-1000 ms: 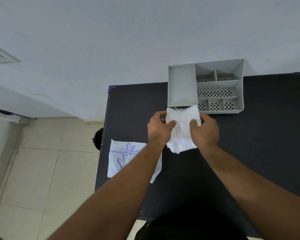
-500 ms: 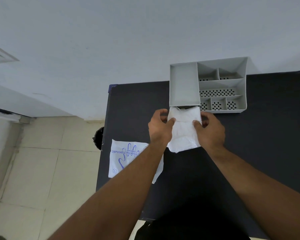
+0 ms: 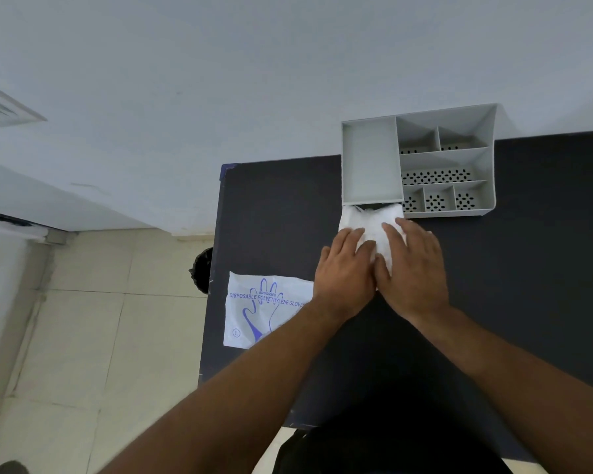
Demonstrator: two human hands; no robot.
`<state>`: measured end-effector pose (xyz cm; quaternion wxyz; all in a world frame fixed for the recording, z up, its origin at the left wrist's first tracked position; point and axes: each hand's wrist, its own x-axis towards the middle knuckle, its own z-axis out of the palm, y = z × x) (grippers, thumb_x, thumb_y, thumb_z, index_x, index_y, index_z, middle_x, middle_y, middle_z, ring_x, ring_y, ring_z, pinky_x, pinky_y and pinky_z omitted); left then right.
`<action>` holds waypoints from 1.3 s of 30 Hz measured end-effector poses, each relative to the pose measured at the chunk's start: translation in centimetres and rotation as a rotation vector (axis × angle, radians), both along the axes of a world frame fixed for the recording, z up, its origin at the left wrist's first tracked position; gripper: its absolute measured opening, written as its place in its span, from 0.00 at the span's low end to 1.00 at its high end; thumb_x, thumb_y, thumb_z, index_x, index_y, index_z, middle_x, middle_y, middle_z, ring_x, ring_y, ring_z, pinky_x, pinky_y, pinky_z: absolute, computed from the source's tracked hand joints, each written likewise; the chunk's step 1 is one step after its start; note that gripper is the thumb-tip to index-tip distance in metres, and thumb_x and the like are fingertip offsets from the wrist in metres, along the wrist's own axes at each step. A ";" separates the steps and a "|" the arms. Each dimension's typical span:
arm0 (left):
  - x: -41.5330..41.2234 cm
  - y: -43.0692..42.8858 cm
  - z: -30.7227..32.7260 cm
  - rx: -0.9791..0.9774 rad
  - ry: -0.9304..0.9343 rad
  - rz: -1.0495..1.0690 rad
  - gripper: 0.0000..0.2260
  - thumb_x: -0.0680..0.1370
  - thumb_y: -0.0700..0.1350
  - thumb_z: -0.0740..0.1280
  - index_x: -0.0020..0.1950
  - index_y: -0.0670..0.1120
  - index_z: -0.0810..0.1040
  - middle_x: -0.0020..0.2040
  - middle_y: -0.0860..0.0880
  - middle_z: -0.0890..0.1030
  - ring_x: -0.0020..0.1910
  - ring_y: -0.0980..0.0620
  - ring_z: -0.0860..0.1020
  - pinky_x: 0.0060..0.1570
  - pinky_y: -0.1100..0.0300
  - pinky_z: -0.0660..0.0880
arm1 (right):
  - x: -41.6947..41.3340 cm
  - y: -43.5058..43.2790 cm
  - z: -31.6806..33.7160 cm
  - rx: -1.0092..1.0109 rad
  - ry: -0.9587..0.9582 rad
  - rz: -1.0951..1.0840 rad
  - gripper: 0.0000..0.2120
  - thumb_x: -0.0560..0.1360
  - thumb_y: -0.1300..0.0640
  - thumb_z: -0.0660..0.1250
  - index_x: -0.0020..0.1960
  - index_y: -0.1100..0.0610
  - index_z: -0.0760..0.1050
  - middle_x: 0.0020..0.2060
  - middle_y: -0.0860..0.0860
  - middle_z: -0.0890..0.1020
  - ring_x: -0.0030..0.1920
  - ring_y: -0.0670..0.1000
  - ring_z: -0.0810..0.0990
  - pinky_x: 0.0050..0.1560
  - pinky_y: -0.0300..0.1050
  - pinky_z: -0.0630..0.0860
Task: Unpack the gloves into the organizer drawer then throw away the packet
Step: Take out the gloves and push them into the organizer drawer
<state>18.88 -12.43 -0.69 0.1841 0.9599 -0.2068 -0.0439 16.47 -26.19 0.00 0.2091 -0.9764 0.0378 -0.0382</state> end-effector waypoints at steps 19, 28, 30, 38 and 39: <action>1.8 -0.3 0.6 0.315 0.141 -0.219 0.27 0.80 0.52 0.64 0.78 0.43 0.67 0.79 0.45 0.66 0.81 0.44 0.55 0.69 0.37 0.64 | 3.0 -0.2 0.8 -0.396 0.353 0.321 0.29 0.81 0.50 0.58 0.79 0.58 0.57 0.79 0.57 0.62 0.79 0.55 0.58 0.78 0.60 0.43; 0.0 1.6 -0.3 0.211 0.085 -0.012 0.29 0.83 0.59 0.53 0.79 0.43 0.63 0.83 0.43 0.56 0.82 0.44 0.51 0.70 0.38 0.64 | 2.3 -0.6 0.9 -0.271 0.173 0.279 0.15 0.76 0.54 0.67 0.61 0.55 0.81 0.56 0.53 0.84 0.59 0.56 0.81 0.77 0.60 0.50; 0.0 1.7 -0.5 0.220 0.128 -0.041 0.32 0.83 0.61 0.49 0.81 0.43 0.58 0.84 0.45 0.51 0.82 0.46 0.47 0.72 0.40 0.61 | 1.6 -0.5 0.9 -0.254 0.152 0.271 0.14 0.77 0.53 0.64 0.59 0.54 0.82 0.53 0.53 0.85 0.56 0.56 0.82 0.77 0.61 0.53; 1.1 2.8 -0.2 0.335 0.101 -0.211 0.40 0.78 0.68 0.52 0.82 0.42 0.56 0.84 0.46 0.50 0.82 0.46 0.45 0.69 0.39 0.63 | 1.5 -0.8 1.7 -0.356 0.317 0.390 0.21 0.79 0.48 0.51 0.60 0.51 0.79 0.56 0.48 0.83 0.63 0.49 0.77 0.77 0.60 0.41; 1.5 2.9 0.0 0.364 0.109 -0.235 0.42 0.77 0.70 0.52 0.82 0.42 0.56 0.84 0.46 0.49 0.82 0.46 0.44 0.69 0.38 0.62 | 1.5 -0.7 1.8 -0.361 0.328 0.399 0.23 0.79 0.47 0.49 0.61 0.52 0.79 0.59 0.48 0.82 0.65 0.50 0.76 0.77 0.60 0.41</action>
